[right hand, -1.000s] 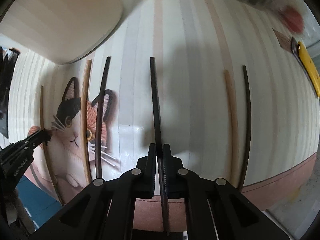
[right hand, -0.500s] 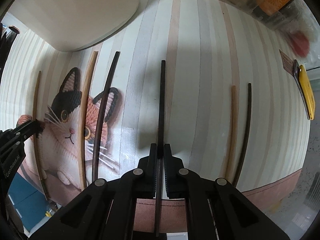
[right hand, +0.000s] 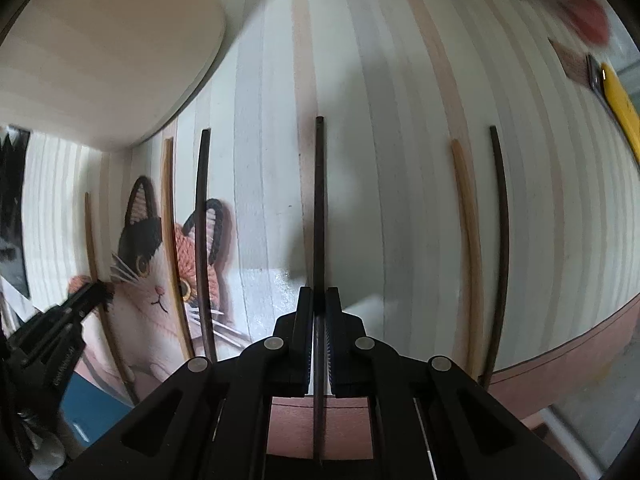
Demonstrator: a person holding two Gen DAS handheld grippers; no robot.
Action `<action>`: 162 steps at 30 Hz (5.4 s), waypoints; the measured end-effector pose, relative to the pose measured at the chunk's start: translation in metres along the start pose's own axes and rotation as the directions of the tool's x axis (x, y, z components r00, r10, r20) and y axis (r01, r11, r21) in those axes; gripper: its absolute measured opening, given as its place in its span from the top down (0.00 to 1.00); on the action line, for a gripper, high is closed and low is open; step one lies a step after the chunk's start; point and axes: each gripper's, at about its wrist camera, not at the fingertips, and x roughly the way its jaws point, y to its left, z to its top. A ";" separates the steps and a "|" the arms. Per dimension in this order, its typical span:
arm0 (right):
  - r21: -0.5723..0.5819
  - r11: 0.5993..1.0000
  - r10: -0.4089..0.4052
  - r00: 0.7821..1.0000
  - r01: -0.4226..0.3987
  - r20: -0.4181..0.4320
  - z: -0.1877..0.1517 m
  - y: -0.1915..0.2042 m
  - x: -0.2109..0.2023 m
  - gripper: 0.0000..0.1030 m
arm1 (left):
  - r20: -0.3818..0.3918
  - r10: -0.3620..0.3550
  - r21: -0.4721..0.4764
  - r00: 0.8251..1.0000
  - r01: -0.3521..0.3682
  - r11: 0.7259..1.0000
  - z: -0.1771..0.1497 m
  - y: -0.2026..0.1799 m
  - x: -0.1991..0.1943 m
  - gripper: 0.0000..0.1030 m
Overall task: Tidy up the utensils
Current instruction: 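Grasp a dark chopstick with the right tool while the left tool holds its wooden chopstick, then lift both held chopsticks and carry them over the cream holder, then lower both chopsticks into the holder and open both tools, then move both open tools down and grasp a wooden chopstick with each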
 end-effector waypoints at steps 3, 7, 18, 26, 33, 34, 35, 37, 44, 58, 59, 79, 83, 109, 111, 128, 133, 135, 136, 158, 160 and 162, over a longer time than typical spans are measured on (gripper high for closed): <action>-0.033 0.998 -0.045 0.999 0.045 0.005 -0.003 0.009 -0.001 0.93 | -0.003 -0.003 0.000 1.000 0.003 1.000 0.000 0.005 0.001 0.96; -0.060 0.994 -0.092 0.996 0.093 0.020 -0.005 0.027 0.003 0.93 | -0.006 0.010 0.023 1.000 -0.010 1.000 0.003 0.004 0.002 0.96; -0.003 1.000 -0.022 0.993 0.022 0.114 -0.030 0.049 0.002 0.94 | 0.060 0.016 0.037 0.998 -0.018 0.999 0.008 -0.001 -0.017 0.96; 0.008 1.000 0.014 0.983 -0.016 0.181 -0.038 0.048 -0.025 0.94 | 0.150 0.002 0.022 0.989 -0.005 1.000 0.004 0.011 -0.060 0.96; -0.008 0.999 0.045 0.969 -0.044 0.244 -0.040 0.059 -0.055 0.95 | 0.216 -0.014 0.008 0.976 0.012 1.000 -0.006 0.015 -0.094 0.96; -0.012 0.999 0.048 0.967 -0.046 0.252 -0.041 0.058 -0.059 0.95 | 0.221 -0.016 0.006 0.975 0.015 1.000 -0.007 0.015 -0.097 0.96; -0.014 0.999 0.041 0.962 -0.039 0.270 -0.042 0.058 -0.064 0.95 | 0.230 -0.019 0.002 0.973 0.019 1.000 -0.007 0.015 -0.102 0.96; -0.024 0.998 0.057 0.957 -0.053 0.284 -0.035 0.042 -0.077 0.95 | 0.245 -0.022 -0.004 0.969 0.023 1.000 -0.004 0.017 -0.107 0.96; -0.062 0.995 0.094 0.925 -0.077 0.368 -0.034 0.034 -0.128 0.95 | 0.300 -0.041 -0.012 0.953 0.047 0.999 0.005 0.029 -0.129 0.96; -0.117 0.986 0.158 0.863 -0.116 0.480 -0.030 0.051 -0.189 0.95 | 0.467 -0.054 -0.049 0.882 0.087 0.995 0.024 0.037 -0.198 0.96; -0.119 0.986 0.162 0.860 -0.119 0.485 -0.030 0.051 -0.195 0.95 | 0.479 -0.058 -0.053 0.876 0.095 0.994 0.026 0.038 -0.204 0.96; -0.171 0.975 0.219 0.709 -0.140 0.670 -0.020 0.044 -0.365 0.95 | 0.683 -0.159 -0.065 0.713 0.276 0.959 0.070 0.041 -0.338 0.96; -0.176 0.976 0.216 0.675 -0.128 0.706 -0.002 0.049 -0.392 0.95 | 0.706 -0.171 -0.054 0.687 0.293 0.954 0.099 0.031 -0.350 0.96; -0.158 0.969 0.246 0.780 -0.189 0.575 0.104 0.089 -0.314 0.95 | 0.637 -0.162 -0.018 0.753 0.225 0.974 0.211 0.008 -0.263 0.95; -0.170 0.967 0.253 0.799 -0.190 0.545 0.107 0.091 -0.309 0.94 | 0.610 -0.188 -0.005 0.770 0.242 0.970 0.208 0.009 -0.266 0.94; -0.096 0.967 0.245 0.772 -0.234 0.587 0.058 0.033 -0.313 0.48 | 0.632 -0.042 -0.118 0.774 0.150 0.982 0.109 0.051 -0.278 0.00; -0.008 0.977 0.177 0.790 -0.214 0.587 0.028 -0.008 -0.287 0.41 | 0.579 0.008 -0.158 0.815 0.102 0.982 0.069 0.048 -0.242 0.00; 0.034 0.982 0.136 0.824 -0.184 0.550 0.020 -0.025 -0.262 0.41 | 0.536 0.011 -0.155 0.844 0.085 0.984 0.058 0.042 -0.222 0.00; 0.045 0.984 0.124 0.837 -0.175 0.532 0.017 -0.032 -0.251 0.41 | 0.498 0.005 -0.139 0.867 0.073 0.988 0.051 0.033 -0.204 0.00; 0.127 0.991 0.033 0.991 -0.049 0.130 -0.027 -0.101 -0.044 0.69 | 0.085 -0.072 0.097 0.994 0.064 0.993 0.001 -0.100 -0.006 0.85; 0.119 0.992 0.023 0.993 -0.037 0.114 -0.028 -0.101 -0.038 0.69 | 0.093 -0.067 0.099 0.993 0.058 0.993 -0.003 -0.105 -0.008 0.95; 0.112 0.994 0.012 0.995 -0.022 0.095 -0.024 -0.098 -0.029 0.71 | 0.099 -0.036 0.095 0.994 0.027 0.995 -0.004 -0.103 -0.008 0.95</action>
